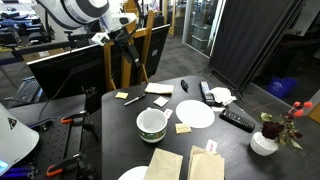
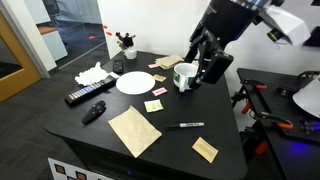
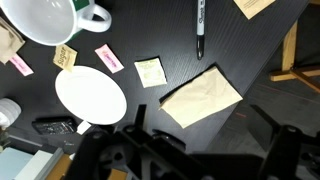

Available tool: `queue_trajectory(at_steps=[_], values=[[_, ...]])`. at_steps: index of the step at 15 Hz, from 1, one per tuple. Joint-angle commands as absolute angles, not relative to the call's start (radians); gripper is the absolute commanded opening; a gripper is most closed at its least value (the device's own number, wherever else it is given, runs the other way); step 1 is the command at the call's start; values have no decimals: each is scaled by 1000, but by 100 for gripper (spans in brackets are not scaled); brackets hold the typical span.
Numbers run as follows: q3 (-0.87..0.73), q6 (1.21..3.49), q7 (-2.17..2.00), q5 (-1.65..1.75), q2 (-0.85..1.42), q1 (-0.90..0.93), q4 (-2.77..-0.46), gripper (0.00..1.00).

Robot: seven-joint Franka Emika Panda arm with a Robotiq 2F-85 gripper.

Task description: Remove the marker from the mug and place it on the table

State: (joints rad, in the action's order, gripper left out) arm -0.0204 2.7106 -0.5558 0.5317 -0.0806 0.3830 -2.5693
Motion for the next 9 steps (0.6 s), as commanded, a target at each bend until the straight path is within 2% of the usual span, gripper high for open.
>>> queue_trajectory(at_steps=[1,2,4,5,9], values=[[-16,2710,-584,566,-209,378,-2647,100],[90,2717,-556,536,-226,275,-2658,100],[132,2717,-529,501,-184,239,-2626,100],[71,2711,-556,536,-197,300,-2633,100],[94,2711,-556,536,-211,279,-2645,100]])
